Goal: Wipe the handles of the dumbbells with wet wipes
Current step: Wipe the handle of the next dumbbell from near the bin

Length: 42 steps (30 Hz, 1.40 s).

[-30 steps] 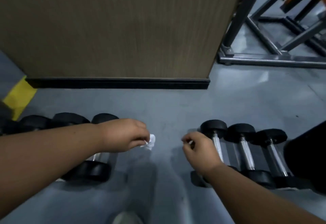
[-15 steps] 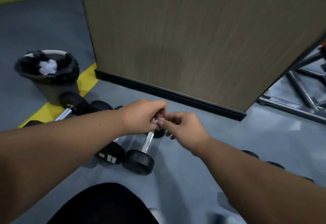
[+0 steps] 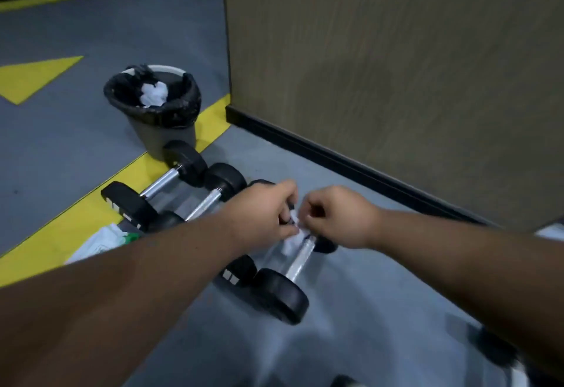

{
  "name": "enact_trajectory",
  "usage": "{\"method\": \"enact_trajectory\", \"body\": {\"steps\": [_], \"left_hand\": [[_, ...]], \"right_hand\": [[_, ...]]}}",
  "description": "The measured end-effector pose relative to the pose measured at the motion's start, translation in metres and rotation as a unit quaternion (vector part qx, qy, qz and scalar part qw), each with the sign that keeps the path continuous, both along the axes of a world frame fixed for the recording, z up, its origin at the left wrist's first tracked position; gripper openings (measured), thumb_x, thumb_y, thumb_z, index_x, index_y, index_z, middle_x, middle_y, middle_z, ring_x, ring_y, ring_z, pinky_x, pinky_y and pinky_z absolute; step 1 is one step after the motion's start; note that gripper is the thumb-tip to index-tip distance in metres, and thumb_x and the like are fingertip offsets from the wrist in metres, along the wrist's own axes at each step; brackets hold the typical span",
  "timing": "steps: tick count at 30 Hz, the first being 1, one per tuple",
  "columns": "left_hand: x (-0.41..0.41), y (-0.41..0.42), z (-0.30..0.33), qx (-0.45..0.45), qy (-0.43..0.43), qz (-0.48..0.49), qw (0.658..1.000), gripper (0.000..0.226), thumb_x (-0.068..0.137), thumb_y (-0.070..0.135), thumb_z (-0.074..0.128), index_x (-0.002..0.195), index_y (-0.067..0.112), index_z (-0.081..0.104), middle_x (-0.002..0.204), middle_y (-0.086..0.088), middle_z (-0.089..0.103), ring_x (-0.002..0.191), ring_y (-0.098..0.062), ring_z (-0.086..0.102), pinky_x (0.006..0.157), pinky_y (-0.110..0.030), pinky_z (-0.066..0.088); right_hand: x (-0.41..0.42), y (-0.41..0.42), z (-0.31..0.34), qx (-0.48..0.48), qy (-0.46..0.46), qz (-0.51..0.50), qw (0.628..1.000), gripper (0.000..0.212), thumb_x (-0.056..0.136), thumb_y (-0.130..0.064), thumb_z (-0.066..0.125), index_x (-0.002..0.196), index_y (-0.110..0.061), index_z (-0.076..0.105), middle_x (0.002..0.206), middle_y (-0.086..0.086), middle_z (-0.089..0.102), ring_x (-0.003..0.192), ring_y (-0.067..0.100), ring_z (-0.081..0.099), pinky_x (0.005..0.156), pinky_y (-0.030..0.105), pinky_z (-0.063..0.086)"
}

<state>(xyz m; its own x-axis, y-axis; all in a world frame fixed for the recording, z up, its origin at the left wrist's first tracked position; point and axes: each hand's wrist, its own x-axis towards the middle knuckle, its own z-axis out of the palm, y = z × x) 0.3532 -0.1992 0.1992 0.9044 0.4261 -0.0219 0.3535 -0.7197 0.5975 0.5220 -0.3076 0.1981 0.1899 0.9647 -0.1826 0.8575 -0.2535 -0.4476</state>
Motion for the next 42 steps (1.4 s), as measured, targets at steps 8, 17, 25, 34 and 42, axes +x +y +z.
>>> {"method": "enact_trajectory", "body": {"steps": [8, 17, 25, 34, 42], "left_hand": [[-0.018, -0.006, -0.103, 0.045, 0.227, -0.066, 0.971, 0.049, 0.089, 0.050, 0.067, 0.123, 0.023, 0.046, 0.123, -0.003, 0.055, 0.113, -0.024, 0.056, 0.092, -0.033, 0.046], [0.011, -0.042, -0.170, 0.033, 0.389, 0.014, 0.920, 0.096, 0.069, 0.083, 0.064, 0.131, 0.011, 0.052, 0.129, -0.015, 0.053, 0.113, -0.033, 0.050, 0.102, -0.044, 0.044], [0.004, -0.055, -0.190, -0.139, 0.291, 0.124, 0.938, 0.119, 0.056, 0.076, 0.079, 0.144, 0.018, 0.023, 0.149, 0.001, 0.021, 0.128, -0.024, 0.049, 0.100, -0.032, 0.045], [0.003, -0.052, -0.197, -0.175, 0.285, 0.129, 0.933, 0.110, 0.054, 0.070, 0.083, 0.135, 0.023, 0.027, 0.137, 0.004, 0.025, 0.120, -0.022, 0.051, 0.097, -0.034, 0.048], [0.003, -0.053, -0.205, -0.173, 0.275, 0.140, 0.935, 0.109, 0.051, 0.068, 0.084, 0.133, 0.022, 0.029, 0.134, 0.005, 0.025, 0.118, -0.020, 0.052, 0.099, -0.038, 0.050]], "right_hand": [[0.041, -0.029, -0.180, 0.079, 0.056, -0.027, 0.995, 0.003, 0.089, -0.026, 0.072, 0.086, -0.026, 0.074, 0.094, -0.017, 0.060, 0.079, 0.000, 0.060, 0.071, 0.018, 0.049], [0.007, -0.015, -0.262, 0.128, 0.096, 0.133, 0.978, 0.014, 0.093, -0.024, 0.064, 0.088, -0.020, 0.076, 0.091, -0.004, 0.062, 0.079, 0.008, 0.060, 0.074, 0.017, 0.048], [0.023, -0.026, -0.276, 0.228, 0.106, -0.057, 0.966, 0.015, 0.089, -0.026, 0.075, 0.103, -0.022, 0.080, 0.108, -0.013, 0.076, 0.101, -0.002, 0.069, 0.092, 0.018, 0.053], [0.038, -0.013, -0.281, 0.238, 0.080, -0.076, 0.965, 0.024, 0.093, -0.027, 0.063, 0.110, -0.019, 0.079, 0.116, -0.018, 0.067, 0.109, -0.003, 0.065, 0.101, 0.007, 0.041], [0.045, -0.016, -0.284, 0.241, 0.078, 0.047, 0.966, 0.021, 0.095, -0.021, 0.064, 0.110, -0.020, 0.079, 0.122, -0.017, 0.067, 0.110, 0.000, 0.067, 0.101, 0.010, 0.043]]}}
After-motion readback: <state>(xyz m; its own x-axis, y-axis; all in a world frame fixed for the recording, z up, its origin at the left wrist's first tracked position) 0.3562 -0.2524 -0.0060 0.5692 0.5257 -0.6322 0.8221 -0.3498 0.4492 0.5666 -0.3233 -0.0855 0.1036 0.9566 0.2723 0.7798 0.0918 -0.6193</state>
